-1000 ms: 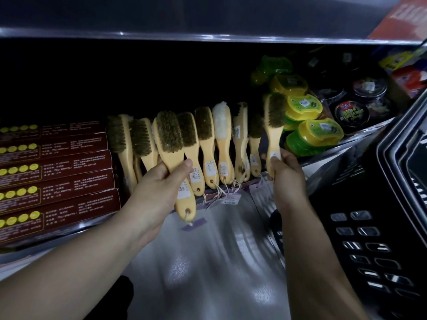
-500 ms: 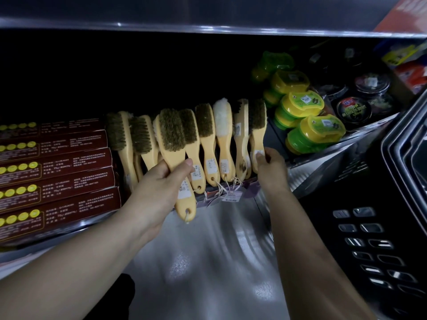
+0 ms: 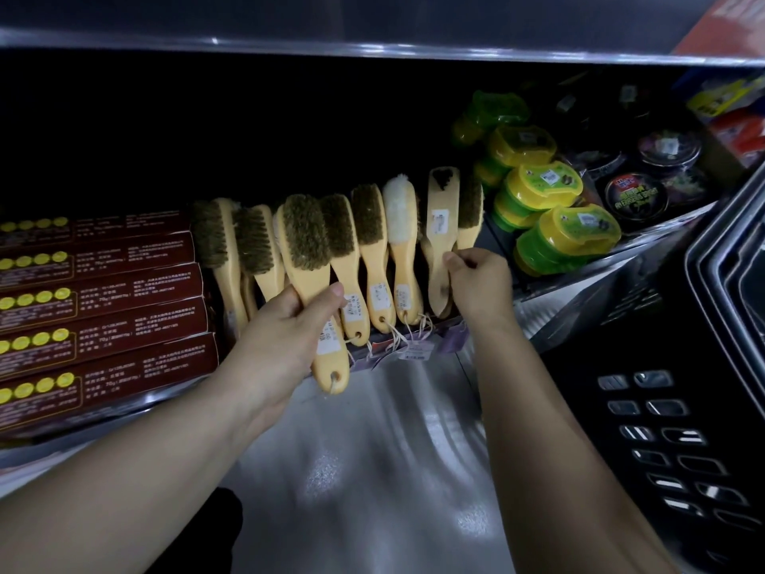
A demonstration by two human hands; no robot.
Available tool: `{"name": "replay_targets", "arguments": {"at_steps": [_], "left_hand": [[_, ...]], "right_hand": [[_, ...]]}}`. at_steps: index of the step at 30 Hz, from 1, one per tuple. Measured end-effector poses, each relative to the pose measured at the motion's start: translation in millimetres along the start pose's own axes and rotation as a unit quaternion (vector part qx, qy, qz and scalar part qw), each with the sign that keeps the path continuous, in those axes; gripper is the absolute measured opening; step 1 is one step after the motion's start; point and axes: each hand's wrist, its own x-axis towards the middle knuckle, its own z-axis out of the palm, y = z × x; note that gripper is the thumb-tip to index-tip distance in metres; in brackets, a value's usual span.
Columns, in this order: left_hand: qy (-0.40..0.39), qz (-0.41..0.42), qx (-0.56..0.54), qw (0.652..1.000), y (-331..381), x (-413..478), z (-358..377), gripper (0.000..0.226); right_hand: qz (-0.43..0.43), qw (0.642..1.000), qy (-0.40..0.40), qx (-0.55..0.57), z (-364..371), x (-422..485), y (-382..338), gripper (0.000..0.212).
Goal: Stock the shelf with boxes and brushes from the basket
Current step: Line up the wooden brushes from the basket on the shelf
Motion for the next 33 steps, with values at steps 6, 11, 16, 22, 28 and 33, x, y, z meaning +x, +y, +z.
{"name": "replay_targets", "arguments": {"at_steps": [6,11,16,22,28,33], "left_hand": [[-0.024,0.003,0.033,0.999,-1,1,-2,0.011],[-0.020,-0.013,0.045,0.999,3,-3,-1,0.021],[-0.014,-0.071,0.018,0.997,11,-5,0,0.038],[-0.056,-0.057,0.044,0.996,9,-7,-2,0.026],[-0.093,0.040,0.152,0.983,22,-4,-19,0.018],[0.039,0.205,0.350,0.913,54,22,-74,0.015]], "right_hand": [[-0.008,0.996,-0.036,-0.078,-2,4,1,0.020],[-0.026,0.995,-0.006,-0.099,1,3,1,0.019],[-0.041,0.996,0.036,-0.065,-4,-7,0,0.019],[-0.009,0.966,-0.215,0.143,-4,-81,-23,0.025],[0.011,0.911,-0.342,0.232,6,-123,-31,0.019],[0.019,0.914,-0.306,0.266,25,-118,-41,0.015]]}}
